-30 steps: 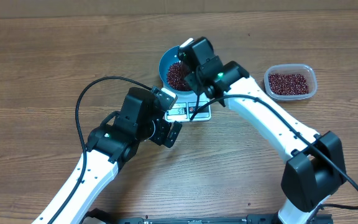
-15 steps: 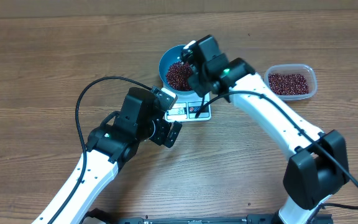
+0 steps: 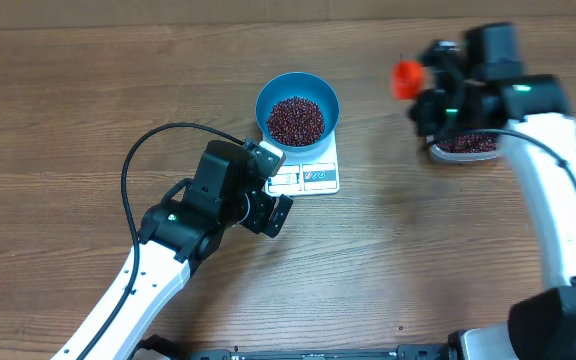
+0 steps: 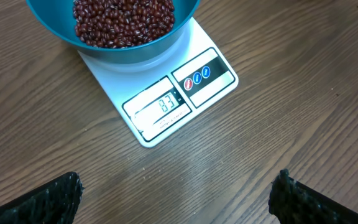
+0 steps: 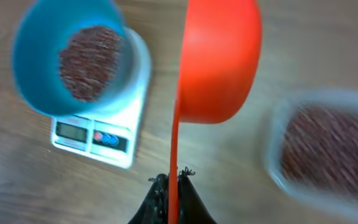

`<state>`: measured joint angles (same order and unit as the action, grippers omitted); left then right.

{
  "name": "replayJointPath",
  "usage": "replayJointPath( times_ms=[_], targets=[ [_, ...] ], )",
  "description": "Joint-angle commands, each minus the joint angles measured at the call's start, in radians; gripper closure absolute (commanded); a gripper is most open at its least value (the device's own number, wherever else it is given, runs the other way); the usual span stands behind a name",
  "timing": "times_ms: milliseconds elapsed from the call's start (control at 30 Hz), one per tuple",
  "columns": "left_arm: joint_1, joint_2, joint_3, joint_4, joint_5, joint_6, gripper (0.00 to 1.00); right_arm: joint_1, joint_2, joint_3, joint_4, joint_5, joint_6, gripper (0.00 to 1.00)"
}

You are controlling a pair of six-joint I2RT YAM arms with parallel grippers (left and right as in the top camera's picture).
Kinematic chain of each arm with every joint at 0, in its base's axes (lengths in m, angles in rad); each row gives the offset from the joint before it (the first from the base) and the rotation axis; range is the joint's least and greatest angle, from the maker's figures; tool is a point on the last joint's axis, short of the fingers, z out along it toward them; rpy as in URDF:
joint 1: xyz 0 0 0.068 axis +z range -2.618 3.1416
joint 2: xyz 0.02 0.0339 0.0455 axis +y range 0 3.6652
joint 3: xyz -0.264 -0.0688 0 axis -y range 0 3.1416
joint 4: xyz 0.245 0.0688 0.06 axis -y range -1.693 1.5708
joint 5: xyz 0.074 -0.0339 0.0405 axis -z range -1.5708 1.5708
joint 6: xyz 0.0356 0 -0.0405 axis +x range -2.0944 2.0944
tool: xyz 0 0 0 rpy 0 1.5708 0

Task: Scoop item into bowl and weigh 150g on scale
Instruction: 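Carry the empty scoop with the right gripper back to the tub, then dip the red scoop into the bean tub with the right gripper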

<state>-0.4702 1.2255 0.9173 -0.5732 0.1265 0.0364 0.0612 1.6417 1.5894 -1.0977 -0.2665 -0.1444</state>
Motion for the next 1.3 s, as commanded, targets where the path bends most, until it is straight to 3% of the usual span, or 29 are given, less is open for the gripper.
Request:
replayJointPath(
  times_ms=[0, 200, 533, 1267],
  targets=[
    [0.005, 0.003, 0.021, 0.001, -0.006, 0.009, 0.00, -0.124, -0.017, 0.013, -0.065, 0.002, -0.029, 0.96],
    [0.006, 0.003, 0.021, 0.001, -0.006, 0.009, 0.00, -0.180, 0.012, -0.066, -0.066, 0.137, -0.162, 0.96],
    [0.005, 0.003, 0.021, 0.001, -0.006, 0.009, 0.00, -0.180, 0.119, -0.180, 0.020, 0.318, -0.127, 0.96],
    [0.005, 0.003, 0.021, 0.001, -0.006, 0.009, 0.01, -0.180, 0.201, -0.183, -0.119, 0.250, -0.109, 0.96]
  ],
)
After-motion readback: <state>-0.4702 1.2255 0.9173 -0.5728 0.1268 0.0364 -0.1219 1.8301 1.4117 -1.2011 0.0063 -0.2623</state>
